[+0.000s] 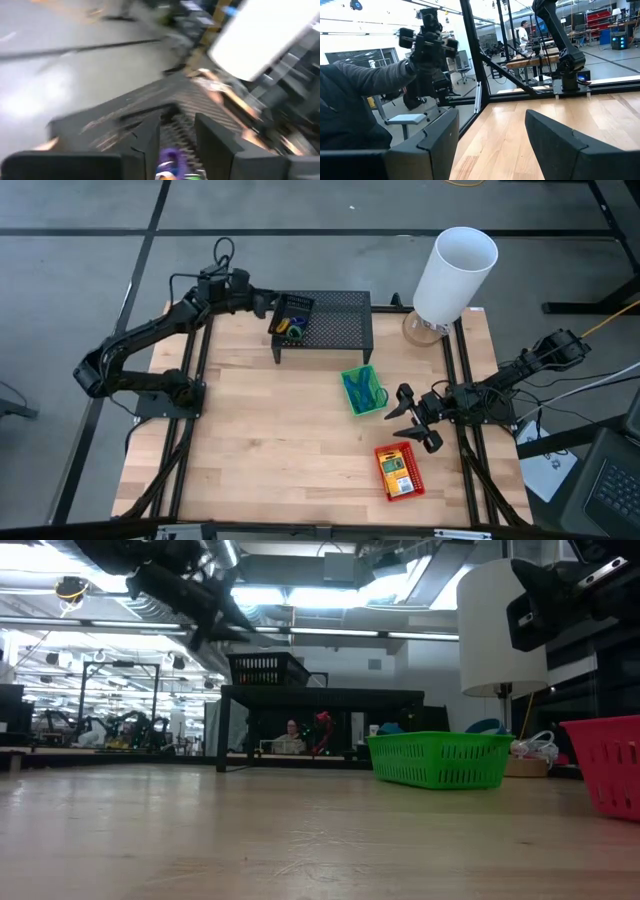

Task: Pick & Place Office Desk Supplies
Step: Put the black basket on the shelf

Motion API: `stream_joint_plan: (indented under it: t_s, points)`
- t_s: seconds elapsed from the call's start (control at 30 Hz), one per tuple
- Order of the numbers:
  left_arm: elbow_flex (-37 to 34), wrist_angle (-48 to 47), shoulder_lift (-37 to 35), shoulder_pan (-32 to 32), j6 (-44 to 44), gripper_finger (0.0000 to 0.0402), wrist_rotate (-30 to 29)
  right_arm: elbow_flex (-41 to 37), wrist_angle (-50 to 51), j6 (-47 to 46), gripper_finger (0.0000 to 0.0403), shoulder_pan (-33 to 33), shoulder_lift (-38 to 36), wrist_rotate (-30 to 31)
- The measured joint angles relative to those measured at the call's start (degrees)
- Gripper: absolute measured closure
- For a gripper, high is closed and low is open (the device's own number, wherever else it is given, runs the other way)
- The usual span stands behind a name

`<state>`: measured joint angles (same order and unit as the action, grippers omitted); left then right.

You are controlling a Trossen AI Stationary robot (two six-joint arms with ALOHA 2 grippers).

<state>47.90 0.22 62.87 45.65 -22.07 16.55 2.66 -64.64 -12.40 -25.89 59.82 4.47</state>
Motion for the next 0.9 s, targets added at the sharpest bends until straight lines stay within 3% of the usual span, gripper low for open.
stream_joint_plan:
  t_s: [0.1, 0.27, 0.47, 0.9]
  points:
    - [0.0, 2.61, -0.08, -1.17, 4.25, 0.0316, 6.2, 0.0, 0.0, 0.0, 0.0174, 0.0, 0.0, 0.32]
    - [0.0, 2.19, 1.02, -3.79, 10.86, 0.0392, 5.49, 0.0, -0.02, -0.48, 0.0174, -0.01, 0.02, 0.48]
    - [2.4, -2.22, 3.59, -3.98, 17.92, 0.04, -1.13, 0.0, -0.02, -0.63, 0.0174, -0.02, 0.0, 0.94]
    - [19.31, -22.8, 13.73, -5.73, 40.73, 0.0401, -7.92, 0.0, 0.18, -0.84, 0.0174, -0.02, 0.01, 1.09]
